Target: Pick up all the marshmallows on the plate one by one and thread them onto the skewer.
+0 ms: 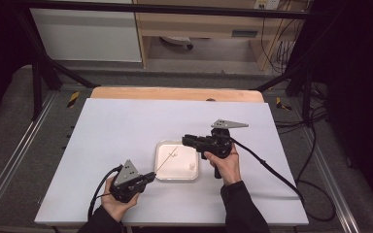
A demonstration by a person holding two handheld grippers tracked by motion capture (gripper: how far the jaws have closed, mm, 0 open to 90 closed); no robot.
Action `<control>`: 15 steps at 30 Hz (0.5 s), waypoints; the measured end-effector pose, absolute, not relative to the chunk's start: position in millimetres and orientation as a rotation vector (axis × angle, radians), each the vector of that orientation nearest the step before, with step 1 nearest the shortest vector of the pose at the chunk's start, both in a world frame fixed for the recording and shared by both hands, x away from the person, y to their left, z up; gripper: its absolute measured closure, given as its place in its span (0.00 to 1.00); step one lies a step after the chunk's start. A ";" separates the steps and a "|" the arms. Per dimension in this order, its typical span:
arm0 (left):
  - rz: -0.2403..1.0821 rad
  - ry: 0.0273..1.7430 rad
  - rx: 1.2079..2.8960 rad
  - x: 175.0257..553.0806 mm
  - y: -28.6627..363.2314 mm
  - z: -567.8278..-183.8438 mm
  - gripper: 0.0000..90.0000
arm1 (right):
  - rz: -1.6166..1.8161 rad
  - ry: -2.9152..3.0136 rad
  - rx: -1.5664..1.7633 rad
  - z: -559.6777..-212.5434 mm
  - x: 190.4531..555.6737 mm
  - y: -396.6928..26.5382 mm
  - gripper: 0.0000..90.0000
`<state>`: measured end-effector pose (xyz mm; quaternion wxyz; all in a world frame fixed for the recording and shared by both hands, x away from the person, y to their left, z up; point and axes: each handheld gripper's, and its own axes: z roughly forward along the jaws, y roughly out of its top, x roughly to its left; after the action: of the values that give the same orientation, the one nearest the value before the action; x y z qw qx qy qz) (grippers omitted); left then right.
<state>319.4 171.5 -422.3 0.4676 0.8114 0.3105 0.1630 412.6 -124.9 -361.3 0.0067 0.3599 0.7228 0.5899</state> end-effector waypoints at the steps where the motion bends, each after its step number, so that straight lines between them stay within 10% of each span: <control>1: 0.400 0.761 1.990 319.3 171.4 -422.2 0.99 | 1.853 2.262 1.133 -362.0 413.4 -123.9 0.86; 15: 0.402 0.760 1.985 319.2 171.5 -421.7 0.99 | 1.892 2.278 1.168 -369.1 417.4 -118.3 0.86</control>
<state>319.2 171.5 -421.7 0.4698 0.8100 0.3103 0.1639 417.4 -118.3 -369.1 -0.0206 0.3667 0.7156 0.5942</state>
